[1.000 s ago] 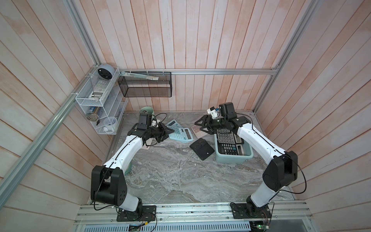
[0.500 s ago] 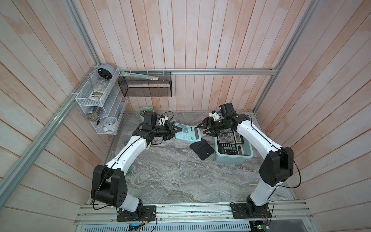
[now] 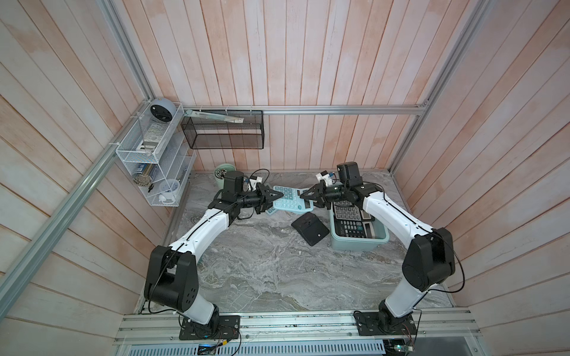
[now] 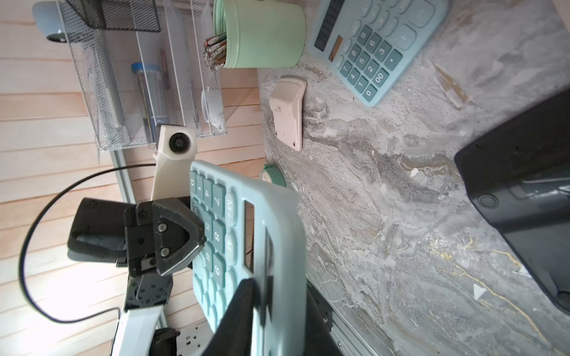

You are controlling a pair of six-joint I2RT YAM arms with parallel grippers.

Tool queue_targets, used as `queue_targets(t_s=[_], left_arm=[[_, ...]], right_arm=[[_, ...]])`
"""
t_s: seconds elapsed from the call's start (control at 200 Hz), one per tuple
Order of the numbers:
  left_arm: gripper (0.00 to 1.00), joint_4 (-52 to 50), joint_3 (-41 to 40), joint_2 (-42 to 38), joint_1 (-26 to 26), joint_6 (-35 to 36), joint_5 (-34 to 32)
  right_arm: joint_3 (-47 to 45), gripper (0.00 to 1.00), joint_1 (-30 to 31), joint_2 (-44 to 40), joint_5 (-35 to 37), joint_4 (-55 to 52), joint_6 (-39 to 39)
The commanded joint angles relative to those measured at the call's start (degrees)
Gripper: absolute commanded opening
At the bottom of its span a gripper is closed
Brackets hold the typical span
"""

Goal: Put the calculator in the storage box
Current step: Pick up the calculator at the center of the board.

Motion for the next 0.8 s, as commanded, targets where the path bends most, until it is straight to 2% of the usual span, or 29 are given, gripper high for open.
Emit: queue_targets(t_s=[0.0, 0.05, 0.115, 0.16, 0.2, 0.26, 0.305, 0.53, 0.66, 0.795], left_arm=[[0.02, 4.79, -0.38, 0.45, -0.65, -0.51, 1.54], [0.13, 4.70, -0.55, 0.41, -0.67, -0.32, 1.22], [0.46, 3.67, -0.63, 0.09, -0.62, 0.65, 0.28], [0.62, 2.18, -0.37, -0.19, -0.56, 1.95, -0.60], [0.73, 0.49, -0.02, -0.59, -0.56, 3.34, -1.38], [0.85, -2.12, 0.64, -0.91, -0.36, 5.29, -2.53], [0.99, -4.54, 1.34, -1.00, -0.02, 7.09, -3.41], [1.00, -16.30, 4.18, -1.36, 1.43, 15.15, -7.57], [1.00, -18.56, 4.24, -1.14, 2.35, 16.18, -9.17], [1.00, -18.60, 3.87, -0.74, 3.26, 15.87, -9.66]], right_arm=[[-1.11, 0.07, 0.73, -1.02, -1.51, 0.37, -1.00], [-1.09, 0.00, 0.53, -1.46, -0.82, -1.40, -2.27], [-0.83, 0.00, 0.19, -2.16, 0.70, -4.57, -4.59], [-0.54, 0.00, -0.39, -2.92, 2.00, -7.09, -6.45], [-0.19, 0.00, -1.13, -3.70, 3.15, -9.63, -8.26], [0.39, 0.00, -2.84, -5.26, 5.17, -13.40, -11.29], [0.82, 0.00, -4.38, -6.76, 6.85, -16.57, -13.77], [1.78, 0.00, -16.72, -15.72, 16.36, -30.67, -26.14], [0.54, 0.00, -24.34, -21.21, 23.11, -36.60, -31.63], [1.34, 0.00, -27.07, -22.78, 30.91, -42.94, -38.11]])
